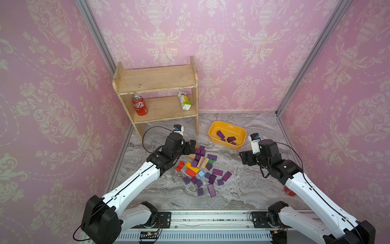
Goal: Pick purple bricks into the storage bin
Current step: Pick up the building block from the center of the board.
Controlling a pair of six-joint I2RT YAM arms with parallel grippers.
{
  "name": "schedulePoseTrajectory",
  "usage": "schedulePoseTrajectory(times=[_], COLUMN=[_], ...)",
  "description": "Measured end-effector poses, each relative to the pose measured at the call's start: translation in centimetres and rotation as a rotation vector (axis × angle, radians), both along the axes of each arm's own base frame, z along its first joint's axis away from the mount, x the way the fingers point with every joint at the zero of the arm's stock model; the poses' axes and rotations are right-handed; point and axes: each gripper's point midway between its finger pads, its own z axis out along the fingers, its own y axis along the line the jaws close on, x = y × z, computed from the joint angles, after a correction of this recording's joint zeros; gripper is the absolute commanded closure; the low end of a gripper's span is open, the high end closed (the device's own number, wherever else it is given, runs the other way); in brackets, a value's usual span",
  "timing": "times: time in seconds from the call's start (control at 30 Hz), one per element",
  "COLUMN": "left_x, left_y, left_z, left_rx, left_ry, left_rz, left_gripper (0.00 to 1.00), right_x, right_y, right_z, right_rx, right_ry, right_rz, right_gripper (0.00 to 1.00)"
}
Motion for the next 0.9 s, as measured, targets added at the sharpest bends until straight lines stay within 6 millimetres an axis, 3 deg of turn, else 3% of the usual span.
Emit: schedulePoseTrajectory(times=[0.27, 0.33, 0.53, 0.9], left_x=[-3.1, -3.4, -3.3, -2.9], left_y=[1.7, 1.8, 1.4, 1.2], left_z=[-7.2, -7.9, -7.6, -7.1], left_rx=[0.078, 0.082, 0.042, -0.006], left_ry=[0.134, 0.152, 0.146, 0.135], left_rz=[-0.008, -0.009, -0.003, 0.024], left_gripper=[0.01, 0.01, 0.01, 0.01], right_x=[-2.2, -2.7, -3.0, -2.2], right_y=[2.9, 3.7, 6.3, 10.4], right_z=[-3.0, -3.2, -3.4, -7.5], right_rx=[0.118, 0.129, 0.155, 0.096], right_ry=[0.063, 0.073, 0.083, 0.204], right_rz=[0.080, 0.100, 0.157, 0.221], right_gripper=[0.27, 0.29, 0.33, 0.36])
